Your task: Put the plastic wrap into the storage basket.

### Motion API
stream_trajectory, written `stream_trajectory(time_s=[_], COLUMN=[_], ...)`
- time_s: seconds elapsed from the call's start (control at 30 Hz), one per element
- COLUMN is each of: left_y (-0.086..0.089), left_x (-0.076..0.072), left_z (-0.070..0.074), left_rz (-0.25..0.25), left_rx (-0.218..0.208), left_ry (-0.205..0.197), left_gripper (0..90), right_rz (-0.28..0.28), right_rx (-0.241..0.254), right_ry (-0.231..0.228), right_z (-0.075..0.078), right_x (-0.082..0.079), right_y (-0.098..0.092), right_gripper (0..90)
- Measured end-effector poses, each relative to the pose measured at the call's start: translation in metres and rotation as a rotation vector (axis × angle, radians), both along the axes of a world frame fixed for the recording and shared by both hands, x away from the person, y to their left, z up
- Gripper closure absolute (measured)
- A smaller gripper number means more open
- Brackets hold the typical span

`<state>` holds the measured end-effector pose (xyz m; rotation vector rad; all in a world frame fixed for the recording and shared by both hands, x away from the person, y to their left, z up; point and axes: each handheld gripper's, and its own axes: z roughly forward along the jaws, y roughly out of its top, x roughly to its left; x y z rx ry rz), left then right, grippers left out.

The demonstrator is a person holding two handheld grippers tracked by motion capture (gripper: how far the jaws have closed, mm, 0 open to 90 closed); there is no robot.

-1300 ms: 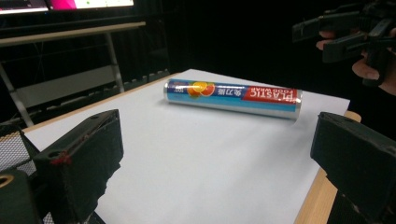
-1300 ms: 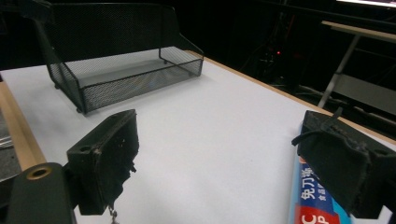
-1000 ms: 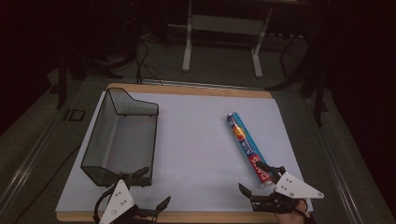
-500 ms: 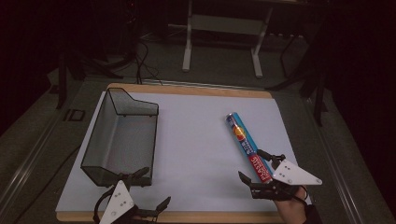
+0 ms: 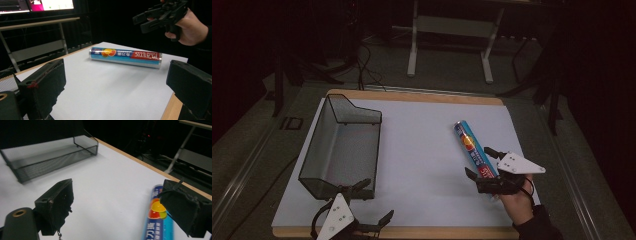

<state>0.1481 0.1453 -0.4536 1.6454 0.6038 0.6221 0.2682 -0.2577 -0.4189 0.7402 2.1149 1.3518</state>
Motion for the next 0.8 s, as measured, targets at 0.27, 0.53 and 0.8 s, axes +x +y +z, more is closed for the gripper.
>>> stream_trajectory(time_s=[0.27, 0.53, 0.8], left_y=[0.000, 0.000, -0.001], left_x=[0.000, 0.000, 0.000], left_z=[0.000, 0.000, 0.000], left_rz=[-0.002, -0.004, -0.006], left_rx=[-0.001, -0.002, 0.005], left_ry=[0.001, -0.002, 0.000], left_gripper=[3.1, 3.1, 3.1], right_rz=[-0.037, -0.086, -0.150], right_rx=[-0.033, -0.051, -0.091], right_ry=[0.040, 0.065, 0.175], right_z=[0.001, 0.002, -0.010], right_x=[0.024, 0.048, 0.075], right_y=[-0.001, -0.004, -0.002], right_gripper=[11.5, 11.5, 9.9])
